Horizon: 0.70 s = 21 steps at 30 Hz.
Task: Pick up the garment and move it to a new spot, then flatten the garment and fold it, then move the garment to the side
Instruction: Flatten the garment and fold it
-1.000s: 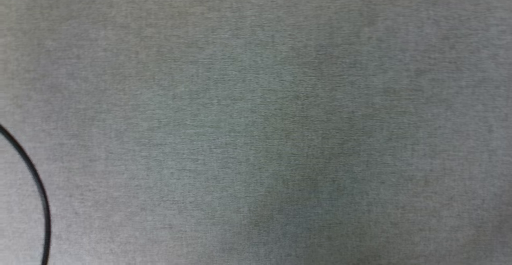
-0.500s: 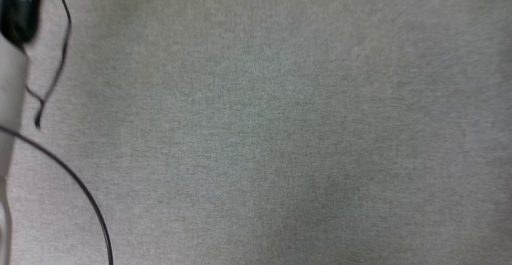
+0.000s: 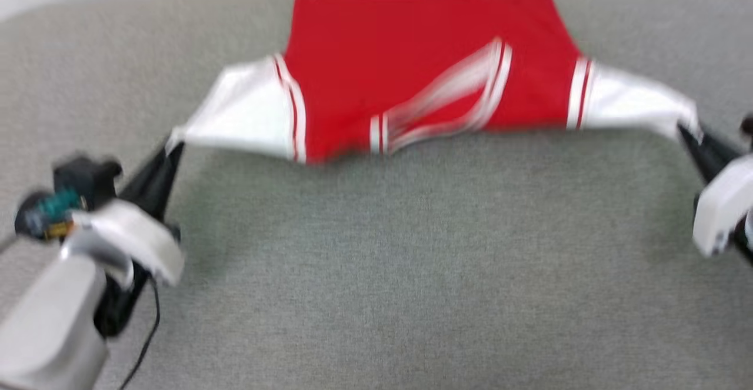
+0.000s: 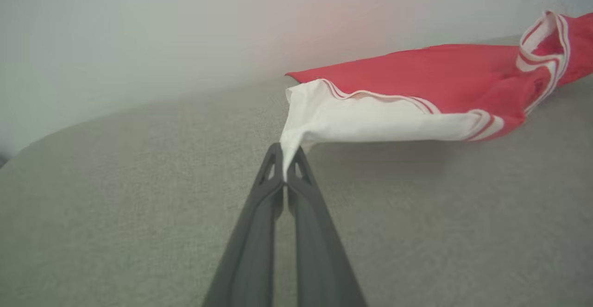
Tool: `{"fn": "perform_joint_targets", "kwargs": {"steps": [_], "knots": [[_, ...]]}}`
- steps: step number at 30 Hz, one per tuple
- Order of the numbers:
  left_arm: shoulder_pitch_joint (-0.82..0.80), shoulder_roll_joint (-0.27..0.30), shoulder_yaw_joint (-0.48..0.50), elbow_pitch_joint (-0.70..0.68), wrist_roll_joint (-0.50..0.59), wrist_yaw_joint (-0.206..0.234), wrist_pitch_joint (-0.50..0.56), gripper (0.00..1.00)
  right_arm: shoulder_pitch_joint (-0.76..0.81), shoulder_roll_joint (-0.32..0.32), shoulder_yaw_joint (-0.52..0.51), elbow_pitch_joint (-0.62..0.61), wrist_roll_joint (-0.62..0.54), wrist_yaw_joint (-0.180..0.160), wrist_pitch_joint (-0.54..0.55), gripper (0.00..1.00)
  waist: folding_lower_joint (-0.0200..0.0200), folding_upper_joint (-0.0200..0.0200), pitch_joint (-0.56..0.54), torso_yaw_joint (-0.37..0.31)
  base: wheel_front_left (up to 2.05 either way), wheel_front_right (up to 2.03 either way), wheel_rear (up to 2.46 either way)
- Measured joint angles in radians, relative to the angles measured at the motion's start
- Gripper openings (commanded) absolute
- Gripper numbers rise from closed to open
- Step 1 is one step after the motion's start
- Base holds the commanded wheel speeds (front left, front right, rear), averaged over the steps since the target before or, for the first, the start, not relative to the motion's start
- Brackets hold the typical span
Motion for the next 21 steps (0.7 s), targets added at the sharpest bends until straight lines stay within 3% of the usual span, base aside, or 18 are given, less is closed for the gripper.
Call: {"fn": "perform_joint_targets", "kwargs": {"steps": [11,21], "knots": [[0.333,0.051,-0.043,-0.108,-0.042,0.074,0.035,0.00,0.263,-0.131,0.120,-0.107,0.001,0.000,-0.035,0.00,-0.0001,0.0000,-0.173,-0.010,0.00,0.00,0.00],[0.559,0.085,-0.040,-0.217,-0.111,0.135,0.046,0.00,0.465,-0.186,0.133,-0.179,0.181,0.000,0.035,0.00,0.0000,0.0000,-0.240,-0.027,0.00,0.00,0.00]]}}
